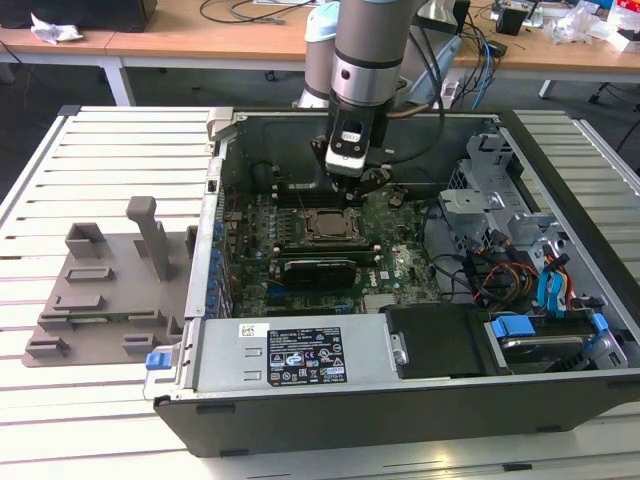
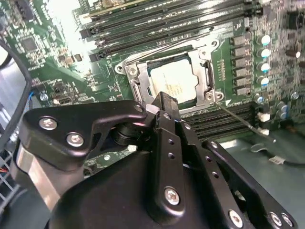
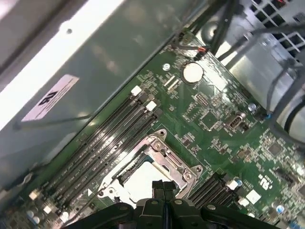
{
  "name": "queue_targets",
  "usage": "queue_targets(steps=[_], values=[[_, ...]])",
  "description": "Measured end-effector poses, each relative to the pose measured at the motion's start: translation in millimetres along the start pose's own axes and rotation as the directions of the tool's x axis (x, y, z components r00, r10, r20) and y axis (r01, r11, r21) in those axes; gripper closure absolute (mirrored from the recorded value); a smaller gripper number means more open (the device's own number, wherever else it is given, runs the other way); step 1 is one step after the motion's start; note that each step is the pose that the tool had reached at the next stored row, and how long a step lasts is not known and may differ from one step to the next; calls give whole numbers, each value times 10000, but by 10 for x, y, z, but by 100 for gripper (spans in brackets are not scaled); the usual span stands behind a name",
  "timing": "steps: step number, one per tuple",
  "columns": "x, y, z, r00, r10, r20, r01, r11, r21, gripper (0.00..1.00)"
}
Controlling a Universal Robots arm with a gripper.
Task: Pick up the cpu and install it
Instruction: 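Install the first cpu locking lever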
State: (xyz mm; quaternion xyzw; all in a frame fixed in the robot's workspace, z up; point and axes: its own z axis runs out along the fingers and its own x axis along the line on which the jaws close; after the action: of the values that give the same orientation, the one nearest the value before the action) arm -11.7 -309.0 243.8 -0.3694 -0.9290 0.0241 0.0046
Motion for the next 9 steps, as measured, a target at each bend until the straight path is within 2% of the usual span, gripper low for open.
queue_targets(steps=[2,3,4,8,9], values=[[0,0,0,9978,-669,33,669,9978,-4,89],[0,0,0,9953,-972,47,972,9953,-6,89],[0,0,0,9911,-1328,65,1328,9911,-7,89],[0,0,0,9800,-1986,98,1986,9801,-8,89],[0,0,0,9751,-2215,109,2216,9751,-8,89]])
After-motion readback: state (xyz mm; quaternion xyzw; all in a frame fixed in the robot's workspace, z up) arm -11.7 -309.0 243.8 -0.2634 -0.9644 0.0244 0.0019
